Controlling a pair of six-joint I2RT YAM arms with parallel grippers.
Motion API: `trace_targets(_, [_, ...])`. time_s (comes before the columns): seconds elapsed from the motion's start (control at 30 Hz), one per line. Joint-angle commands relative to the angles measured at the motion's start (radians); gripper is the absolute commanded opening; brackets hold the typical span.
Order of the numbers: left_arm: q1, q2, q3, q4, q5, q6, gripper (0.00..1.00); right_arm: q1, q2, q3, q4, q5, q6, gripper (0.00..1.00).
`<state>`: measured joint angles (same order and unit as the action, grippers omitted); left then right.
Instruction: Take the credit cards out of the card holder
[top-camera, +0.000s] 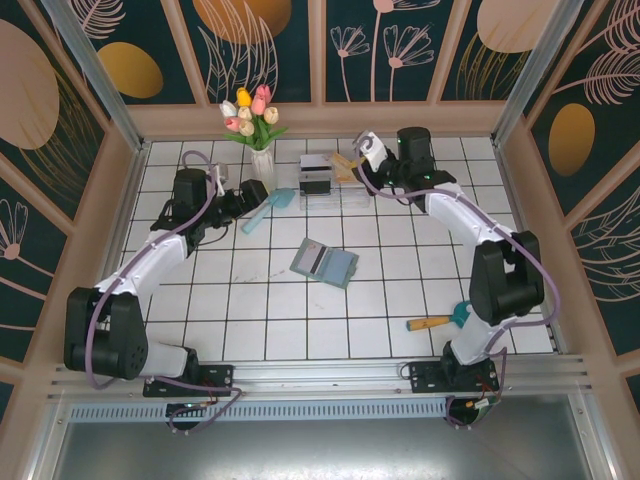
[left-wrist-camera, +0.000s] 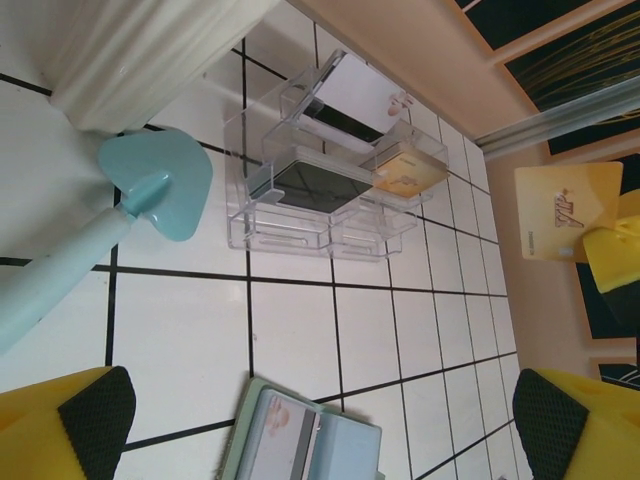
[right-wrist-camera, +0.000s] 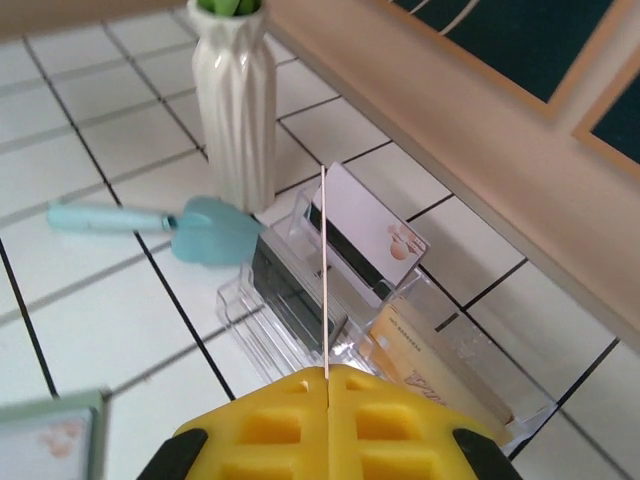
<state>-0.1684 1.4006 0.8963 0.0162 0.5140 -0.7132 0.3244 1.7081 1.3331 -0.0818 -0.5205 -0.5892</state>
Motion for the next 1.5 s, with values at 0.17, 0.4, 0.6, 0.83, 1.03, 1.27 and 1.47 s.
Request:
trace_targets(0.17, [0.006, 0.106, 0.05, -0.048, 0.022, 0.047, 0.98, -0.045, 0.158, 0.214, -0.285, 0.0, -0.488, 0.0])
trace_targets(0.4, [0.006, 0.154, 0.053, -0.049, 0.033, 0.046, 0.98, -0.05, 0.271, 0.373, -0.406, 0.019, -0.621, 0.0])
trace_targets(0.6, [0.006, 0.163, 0.046, -0.048, 0.042, 0.042, 0.99, -0.05, 0.363, 0.469, -0.474, 0.023, -0.675, 0.0])
trace_targets(0.83, [0.006, 0.176, 0.065, -0.059, 0.068, 0.057, 0.98, -0.053, 0.389, 0.507, -0.515, 0.007, -0.71, 0.0])
trace_targets(1.03, [0.006, 0.181, 0.059, -0.06, 0.074, 0.066, 0.98, -0.056, 0.43, 0.547, -0.517, 0.041, -0.74, 0.0])
trace_targets(1.27, [0.006, 0.186, 0.061, -0.059, 0.096, 0.069, 0.98, -0.056, 0.5, 0.632, -0.555, 0.055, -0.794, 0.0])
trace_targets(1.47, [0.006, 0.184, 0.05, -0.056, 0.102, 0.067, 0.99, -0.051, 0.525, 0.673, -0.571, 0.051, -0.807, 0.0])
